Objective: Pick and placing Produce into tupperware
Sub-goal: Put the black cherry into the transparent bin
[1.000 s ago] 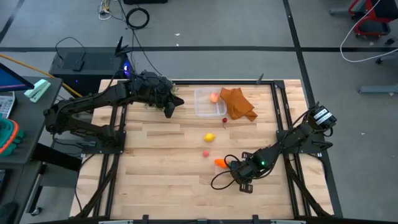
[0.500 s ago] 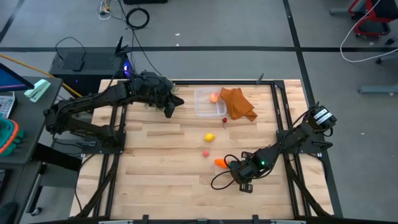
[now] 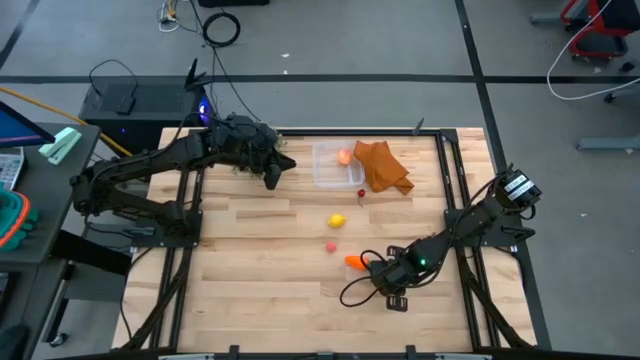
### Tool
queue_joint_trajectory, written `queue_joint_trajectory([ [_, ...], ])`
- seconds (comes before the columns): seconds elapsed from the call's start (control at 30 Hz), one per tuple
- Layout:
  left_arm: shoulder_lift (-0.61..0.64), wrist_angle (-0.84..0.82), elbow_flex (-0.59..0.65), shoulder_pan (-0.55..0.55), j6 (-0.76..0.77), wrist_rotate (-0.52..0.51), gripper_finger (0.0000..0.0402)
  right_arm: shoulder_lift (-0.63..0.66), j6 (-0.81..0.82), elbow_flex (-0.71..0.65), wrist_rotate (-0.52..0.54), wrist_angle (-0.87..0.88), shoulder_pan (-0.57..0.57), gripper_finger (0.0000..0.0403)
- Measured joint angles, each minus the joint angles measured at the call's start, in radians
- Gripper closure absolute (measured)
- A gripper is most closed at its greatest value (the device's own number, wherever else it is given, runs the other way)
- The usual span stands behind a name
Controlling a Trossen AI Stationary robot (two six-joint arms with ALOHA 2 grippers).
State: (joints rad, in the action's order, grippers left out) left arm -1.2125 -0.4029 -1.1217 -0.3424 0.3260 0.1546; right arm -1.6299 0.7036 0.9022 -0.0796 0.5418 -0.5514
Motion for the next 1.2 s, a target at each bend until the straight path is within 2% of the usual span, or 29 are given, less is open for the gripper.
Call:
queue_joint_trajectory([
  [0.3,0.000,0.000,0.000,0.000,0.000,0.000,0.0349,0.000,0.009,-0.024,-0.003,0.001,0.001,0.0287],
  [0.6,0.000,-0.001,0.000,0.000,0.000,0.000,0.0351,0.000,0.007,-0.024,-0.001,-0.009,0.002,0.0301],
  [0.73,0.000,-0.001,0.000,0.000,0.000,0.000,0.0350,0.000,0.007,-0.024,-0.002,-0.009,0.002,0.0327],
  [0.9,0.000,-0.001,0.000,0.000,0.000,0.000,0.0350,0.000,0.006,-0.024,-0.005,-0.009,0.002,0.0393],
  [1.2,0.000,-0.001,0.000,0.000,0.000,0.000,0.0353,0.000,0.000,-0.024,-0.042,-0.007,0.002,0.0402],
])
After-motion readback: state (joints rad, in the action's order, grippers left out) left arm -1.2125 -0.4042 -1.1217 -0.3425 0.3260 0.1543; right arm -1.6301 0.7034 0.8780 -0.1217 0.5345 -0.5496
